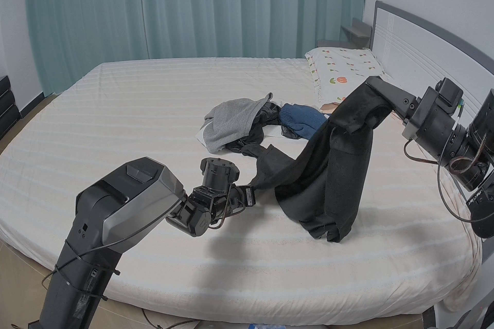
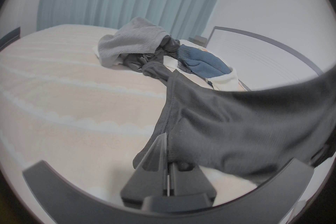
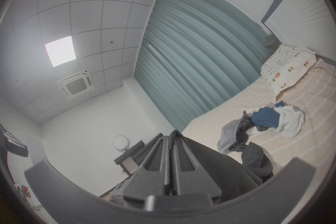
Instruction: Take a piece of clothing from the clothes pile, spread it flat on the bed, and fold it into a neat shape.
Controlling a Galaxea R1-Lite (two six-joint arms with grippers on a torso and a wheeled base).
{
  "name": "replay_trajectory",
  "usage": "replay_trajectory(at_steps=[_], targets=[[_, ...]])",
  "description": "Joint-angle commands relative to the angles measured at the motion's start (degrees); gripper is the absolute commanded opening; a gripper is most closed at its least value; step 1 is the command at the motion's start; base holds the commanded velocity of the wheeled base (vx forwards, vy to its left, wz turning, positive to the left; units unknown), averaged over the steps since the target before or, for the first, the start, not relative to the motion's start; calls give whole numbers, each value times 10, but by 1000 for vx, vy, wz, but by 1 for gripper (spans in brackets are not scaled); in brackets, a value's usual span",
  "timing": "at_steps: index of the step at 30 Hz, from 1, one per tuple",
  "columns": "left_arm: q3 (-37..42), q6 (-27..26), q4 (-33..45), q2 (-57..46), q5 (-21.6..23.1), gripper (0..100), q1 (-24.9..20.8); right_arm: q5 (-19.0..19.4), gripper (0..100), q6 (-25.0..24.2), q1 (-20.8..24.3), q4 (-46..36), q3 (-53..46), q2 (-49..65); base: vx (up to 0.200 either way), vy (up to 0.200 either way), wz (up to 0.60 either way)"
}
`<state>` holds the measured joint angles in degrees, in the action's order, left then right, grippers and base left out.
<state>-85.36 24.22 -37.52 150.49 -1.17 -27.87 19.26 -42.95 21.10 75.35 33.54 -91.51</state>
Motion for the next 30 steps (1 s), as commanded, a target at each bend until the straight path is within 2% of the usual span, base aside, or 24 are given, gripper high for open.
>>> replay_trajectory(at_steps=[1,2,3,4,6,11,12,16,20,23,28,30], targets=[[75,38,4,-89,-1,0,11,2,0,0,-28,3,-28,-48,0,0,0],[139,53,5,-147,1,0,11,2,0,0,-35,5,-34,-76,0,0,0],[143,54,5,-151,1,0,11,2,0,0,-36,5,-34,-78,0,0,0],[190,60,3,-197,-1,0,10,0,0,-1,-38,10,-30,-110,0,0,0],[231,77,4,-259,-1,0,11,1,0,3,-42,24,-21,-150,0,0,0],[270,152,25,-376,-9,0,11,-12,0,10,-31,79,45,-249,0,0,0],[277,171,54,-415,-14,0,11,-19,0,12,-26,95,58,-262,0,0,0],[302,217,90,-505,-21,0,26,-41,0,14,-16,119,64,-262,0,0,0],[369,219,85,-568,-11,0,35,-71,0,23,-17,114,65,-219,0,0,0],[410,223,60,-577,-3,0,35,-75,0,24,-18,111,60,-200,0,0,0],[490,224,-45,-567,-1,0,35,-90,0,32,-20,94,50,-199,0,0,0],[527,224,-102,-555,2,0,34,-93,0,57,-20,81,36,-205,0,0,0]])
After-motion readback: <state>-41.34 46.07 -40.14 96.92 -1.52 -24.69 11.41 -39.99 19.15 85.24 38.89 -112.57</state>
